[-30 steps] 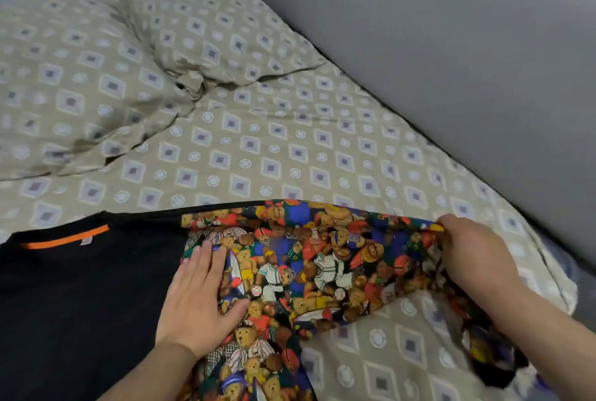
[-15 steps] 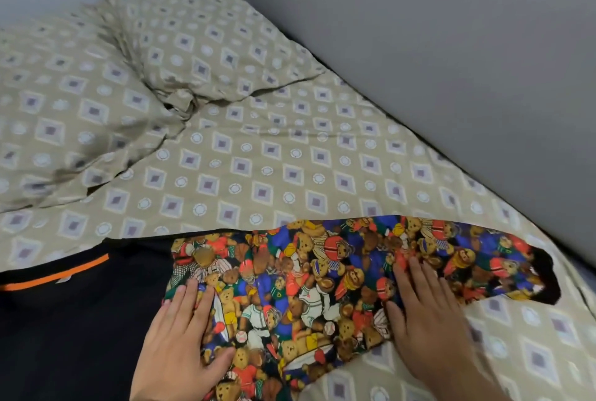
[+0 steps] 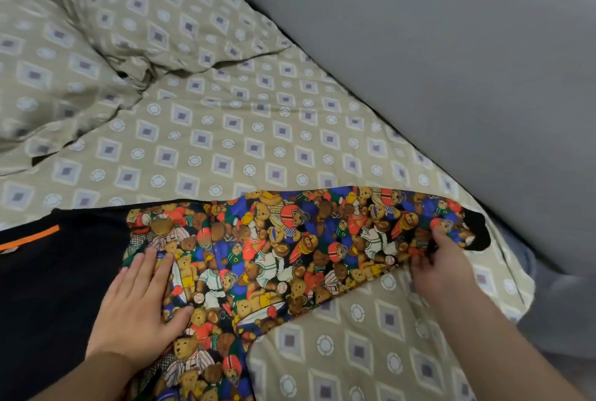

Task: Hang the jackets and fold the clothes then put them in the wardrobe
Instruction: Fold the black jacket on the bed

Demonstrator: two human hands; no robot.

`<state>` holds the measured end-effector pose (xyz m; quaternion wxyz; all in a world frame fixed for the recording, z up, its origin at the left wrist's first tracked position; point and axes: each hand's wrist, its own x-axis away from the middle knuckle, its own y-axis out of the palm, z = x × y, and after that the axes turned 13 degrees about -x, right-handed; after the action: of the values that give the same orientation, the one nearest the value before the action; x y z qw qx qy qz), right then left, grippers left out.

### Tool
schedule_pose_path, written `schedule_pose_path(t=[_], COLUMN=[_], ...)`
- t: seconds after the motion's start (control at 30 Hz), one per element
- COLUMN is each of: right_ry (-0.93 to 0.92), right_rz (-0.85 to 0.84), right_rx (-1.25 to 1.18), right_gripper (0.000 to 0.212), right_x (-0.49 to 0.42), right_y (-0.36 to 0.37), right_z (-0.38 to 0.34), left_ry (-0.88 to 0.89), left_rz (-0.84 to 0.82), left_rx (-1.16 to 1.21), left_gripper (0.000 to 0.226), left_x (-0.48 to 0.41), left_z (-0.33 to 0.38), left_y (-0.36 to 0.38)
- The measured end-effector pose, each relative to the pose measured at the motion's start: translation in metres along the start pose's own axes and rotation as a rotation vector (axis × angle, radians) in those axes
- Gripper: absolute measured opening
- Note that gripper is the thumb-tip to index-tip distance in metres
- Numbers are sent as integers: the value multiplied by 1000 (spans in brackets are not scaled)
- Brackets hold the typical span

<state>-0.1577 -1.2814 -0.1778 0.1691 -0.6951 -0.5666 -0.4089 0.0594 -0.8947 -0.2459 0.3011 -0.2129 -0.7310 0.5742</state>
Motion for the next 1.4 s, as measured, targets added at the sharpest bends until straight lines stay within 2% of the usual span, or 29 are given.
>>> schedule_pose_path(t=[0.1,0.2,0.27,0.37,0.47,0.53,0.63,0.73,0.83,0.9,0.97,1.07,1.13,1.17,1.2,1.23,1.3,1.33,1.4], right_ry=[-10,-227,-348,-478,-489,-522,-522,-484,-504,-526,-553,-599,-689,-763,-847,-934,-1081,-1074,-795], right_rz=[-75,-178,-297,-466,-647,-751,-894,-987,-991,-1008,-1038,-1147,-1191,-1162,-1123,-1101,-1189,-1298,-1494], right_rx=[-40,49,152,456,627,754,922,1001,1081,1130,1209,1455,1840,1957,1984,1941,1799,1763,1704], right_gripper=[30,20,21,25,19,26,56,73,72,73,74,72,72,74,77,77,72,69,61], right_x=[17,56,91,146,195,221,261,299,333,352,371,394,407,414,423,431,447,453,464], right_y=[21,39,52,64,73,79,84,85,81,78,75,66,56,50,42,34,13,4,-10], right_z=[-14,-5,23,82,152,197,262,325,386,425,460,505,528,538,546,553,569,578,595], left_ry=[-16,-1,19,0,-126,-220,-299,-366,-477,-447,-420,-443,-538,-632,-763,-919,-1199,-1188,-947], left_rz=[-63,-151,-204,-238,-148,-29,40,-93,-237,-259,-209,-41,155,250,277,243,15,-190,-488], left_rx=[4,48,194,543,758,724,549,270,201,181,201,442,511,476,458,527,1020,1268,1508], left_gripper=[98,98,96,71,36,27,37,53,63,66,67,58,44,38,33,29,19,19,24], left_x=[-3,-8,-10,-8,11,34,78,124,174,207,235,263,276,279,282,287,300,308,320], left_z=[-2,-5,-13,-28,-55,-86,-153,-228,-301,-338,-362,-379,-390,-400,-412,-427,-453,-459,-461], left_y=[3,-3,-14,-35,-47,-45,-28,-4,19,33,43,47,43,42,43,45,49,53,62])
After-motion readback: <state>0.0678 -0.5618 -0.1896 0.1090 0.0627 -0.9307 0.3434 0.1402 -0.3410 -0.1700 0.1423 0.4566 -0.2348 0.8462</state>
